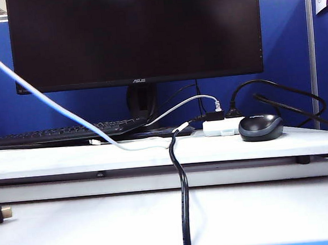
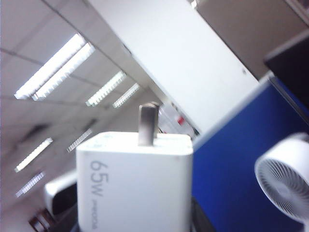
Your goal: Pick up the Type-C charging cable and the charging base, insert one end of the Type-C charger into the corresponding slot on the base, and finally place the plugged-in charger back on the table.
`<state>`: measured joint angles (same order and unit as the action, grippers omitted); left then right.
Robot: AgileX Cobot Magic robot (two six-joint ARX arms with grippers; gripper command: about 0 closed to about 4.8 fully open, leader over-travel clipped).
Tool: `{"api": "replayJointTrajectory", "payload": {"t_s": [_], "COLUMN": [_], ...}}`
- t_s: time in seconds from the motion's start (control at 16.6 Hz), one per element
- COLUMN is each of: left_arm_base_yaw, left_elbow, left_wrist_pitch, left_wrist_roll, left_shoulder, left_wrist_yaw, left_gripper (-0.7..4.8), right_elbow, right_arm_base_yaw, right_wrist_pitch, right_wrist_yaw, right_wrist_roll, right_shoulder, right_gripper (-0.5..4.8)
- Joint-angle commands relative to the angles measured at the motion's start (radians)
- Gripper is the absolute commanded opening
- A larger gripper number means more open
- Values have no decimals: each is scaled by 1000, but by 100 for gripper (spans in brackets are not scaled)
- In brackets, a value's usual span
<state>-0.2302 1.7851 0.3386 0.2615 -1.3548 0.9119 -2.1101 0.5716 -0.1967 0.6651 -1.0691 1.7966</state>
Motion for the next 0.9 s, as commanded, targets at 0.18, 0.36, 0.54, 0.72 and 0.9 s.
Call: {"api": "replayJointTrajectory", "payload": {"t_s": [0.18, 0.36, 0.54, 0.72, 0.9], "left_arm_base_yaw": [-2, -2, -25, -50, -50], "left_elbow": [3, 3, 3, 3, 3], "left_wrist_pitch": [-146, -145, -146, -146, -146], "left_wrist_roll": [323, 327, 341, 341, 386], "left_shoulder": [-4, -5, -5, -5, -6], "left_wrist_yaw": [1, 9, 8, 8, 8], "left_gripper": [-6, -6, -7, -7, -6], "right_elbow": [-2, 0, 0, 0, 0], "right_arm_base_yaw": [6, 11, 16, 16, 16], "right_wrist_pitch": [-68, -66, -66, -57, -58], "right_wrist_yaw": [-23, -35, -38, -34, 11], "right_wrist_roll": [-65, -63, -56, -53, -49], "right_shoulder": [-6, -6, -6, -6, -6], "right_gripper": [-7, -6, -7, -6, -7]}}
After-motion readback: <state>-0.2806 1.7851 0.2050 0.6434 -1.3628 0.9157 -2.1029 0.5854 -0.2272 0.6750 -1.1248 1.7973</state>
